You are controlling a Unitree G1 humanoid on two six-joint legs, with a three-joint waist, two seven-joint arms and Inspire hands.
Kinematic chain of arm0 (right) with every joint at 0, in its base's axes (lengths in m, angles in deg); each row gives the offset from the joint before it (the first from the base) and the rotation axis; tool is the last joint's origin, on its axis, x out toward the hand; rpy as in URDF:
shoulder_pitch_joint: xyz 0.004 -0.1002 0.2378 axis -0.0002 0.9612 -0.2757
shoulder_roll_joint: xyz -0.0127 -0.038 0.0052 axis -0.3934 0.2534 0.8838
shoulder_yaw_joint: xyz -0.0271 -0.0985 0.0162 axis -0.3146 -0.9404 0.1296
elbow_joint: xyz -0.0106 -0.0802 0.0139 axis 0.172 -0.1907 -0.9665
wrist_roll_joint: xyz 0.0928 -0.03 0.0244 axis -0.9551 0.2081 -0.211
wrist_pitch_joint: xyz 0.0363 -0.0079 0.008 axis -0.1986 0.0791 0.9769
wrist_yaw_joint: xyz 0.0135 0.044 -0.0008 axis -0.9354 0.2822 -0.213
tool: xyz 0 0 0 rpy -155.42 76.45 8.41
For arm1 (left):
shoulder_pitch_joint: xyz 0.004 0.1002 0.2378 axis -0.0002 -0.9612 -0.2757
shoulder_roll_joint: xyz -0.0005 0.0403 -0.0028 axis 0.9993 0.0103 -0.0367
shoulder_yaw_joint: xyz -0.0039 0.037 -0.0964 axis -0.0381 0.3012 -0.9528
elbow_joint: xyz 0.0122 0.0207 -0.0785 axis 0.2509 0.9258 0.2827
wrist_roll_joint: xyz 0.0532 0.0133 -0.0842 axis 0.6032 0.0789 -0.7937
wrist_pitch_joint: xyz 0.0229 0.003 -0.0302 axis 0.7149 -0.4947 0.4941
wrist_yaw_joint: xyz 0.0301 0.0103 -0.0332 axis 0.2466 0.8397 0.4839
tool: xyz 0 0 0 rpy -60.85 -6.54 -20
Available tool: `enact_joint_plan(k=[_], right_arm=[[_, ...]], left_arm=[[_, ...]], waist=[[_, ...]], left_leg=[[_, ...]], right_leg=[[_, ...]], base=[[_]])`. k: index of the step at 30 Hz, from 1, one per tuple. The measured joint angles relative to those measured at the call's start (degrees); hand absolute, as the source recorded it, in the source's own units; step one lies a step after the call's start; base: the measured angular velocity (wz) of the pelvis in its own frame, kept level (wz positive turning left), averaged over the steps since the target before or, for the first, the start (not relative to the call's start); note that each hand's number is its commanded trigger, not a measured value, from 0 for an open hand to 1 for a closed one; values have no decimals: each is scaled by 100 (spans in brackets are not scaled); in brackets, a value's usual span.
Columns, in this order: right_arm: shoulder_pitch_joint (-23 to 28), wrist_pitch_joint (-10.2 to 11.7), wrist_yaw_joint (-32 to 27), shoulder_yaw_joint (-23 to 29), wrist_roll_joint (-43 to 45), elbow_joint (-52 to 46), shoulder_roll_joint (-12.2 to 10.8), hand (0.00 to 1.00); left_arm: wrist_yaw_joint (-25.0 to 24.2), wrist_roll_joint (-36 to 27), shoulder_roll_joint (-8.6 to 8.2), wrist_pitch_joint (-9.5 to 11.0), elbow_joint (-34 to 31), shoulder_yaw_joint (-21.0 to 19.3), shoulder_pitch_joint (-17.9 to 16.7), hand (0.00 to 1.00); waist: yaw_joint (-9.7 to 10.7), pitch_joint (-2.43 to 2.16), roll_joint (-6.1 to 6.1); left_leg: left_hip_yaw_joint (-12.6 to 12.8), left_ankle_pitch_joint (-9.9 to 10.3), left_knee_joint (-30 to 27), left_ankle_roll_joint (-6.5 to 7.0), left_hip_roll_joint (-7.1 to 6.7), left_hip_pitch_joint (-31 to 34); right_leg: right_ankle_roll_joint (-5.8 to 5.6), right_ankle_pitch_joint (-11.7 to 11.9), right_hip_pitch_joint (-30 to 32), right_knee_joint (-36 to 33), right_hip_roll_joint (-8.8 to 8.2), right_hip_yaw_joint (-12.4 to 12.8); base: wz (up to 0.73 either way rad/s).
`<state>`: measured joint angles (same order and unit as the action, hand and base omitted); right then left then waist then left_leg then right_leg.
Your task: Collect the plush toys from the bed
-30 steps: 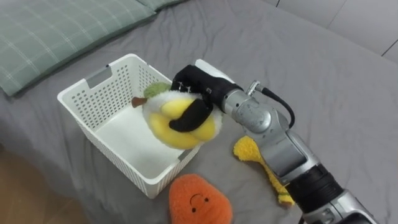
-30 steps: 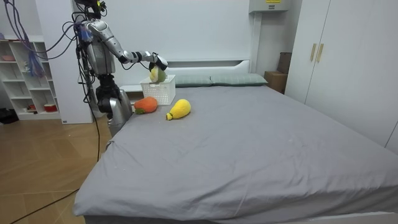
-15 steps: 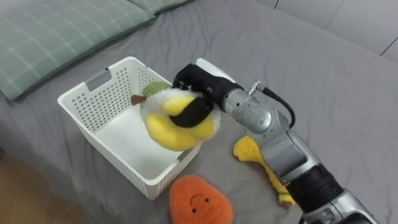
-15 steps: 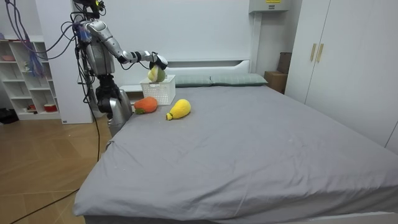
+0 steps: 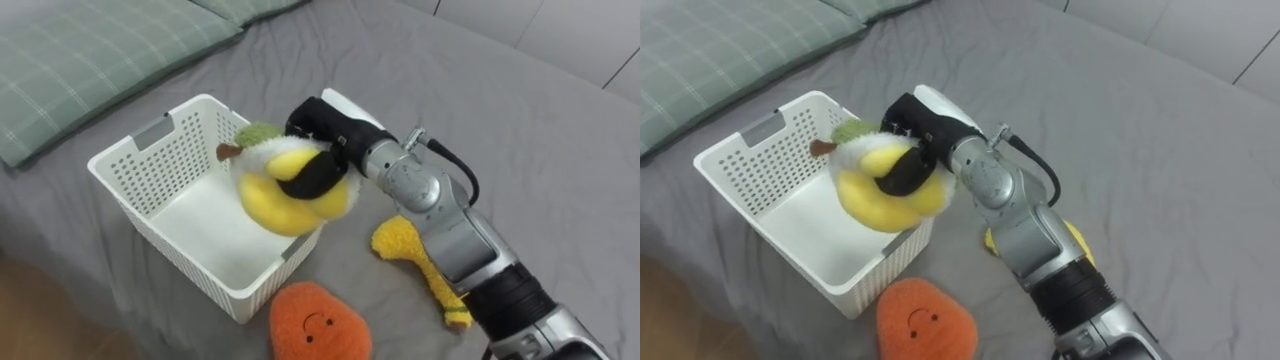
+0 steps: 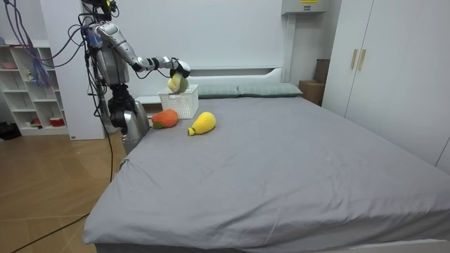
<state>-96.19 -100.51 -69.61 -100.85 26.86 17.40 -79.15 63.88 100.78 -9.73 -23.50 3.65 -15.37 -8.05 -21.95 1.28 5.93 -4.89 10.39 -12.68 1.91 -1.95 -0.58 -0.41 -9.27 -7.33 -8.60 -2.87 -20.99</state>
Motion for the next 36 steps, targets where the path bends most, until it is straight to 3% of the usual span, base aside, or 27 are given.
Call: enact_joint_plan(k=[12, 20, 36], right_arm=[[0, 0, -50, 130, -9, 0, -2, 0], [1, 0, -131, 147, -11, 0, -1, 0], [127, 4, -306, 146, -222, 15, 64, 0]], left_arm=[[0, 80, -50, -10, 0, 1, -135, 0], [1, 102, -49, -99, -49, 1, -159, 0], [22, 94, -53, -96, -66, 3, -156, 0]], waist=[[106, 2, -8], [125, -43, 15], [154, -37, 7]], left_leg=[[-145, -41, -1, -10, -76, 2], [-164, -72, -2, -11, -82, -1], [-153, -75, -2, -14, -80, -18]], right_leg=[[-11, -7, -51, 1, -12, 40], [-19, -12, -62, -1, -14, 39], [-18, -12, -77, -1, -14, 49]], base=[[7], [1], [0]])
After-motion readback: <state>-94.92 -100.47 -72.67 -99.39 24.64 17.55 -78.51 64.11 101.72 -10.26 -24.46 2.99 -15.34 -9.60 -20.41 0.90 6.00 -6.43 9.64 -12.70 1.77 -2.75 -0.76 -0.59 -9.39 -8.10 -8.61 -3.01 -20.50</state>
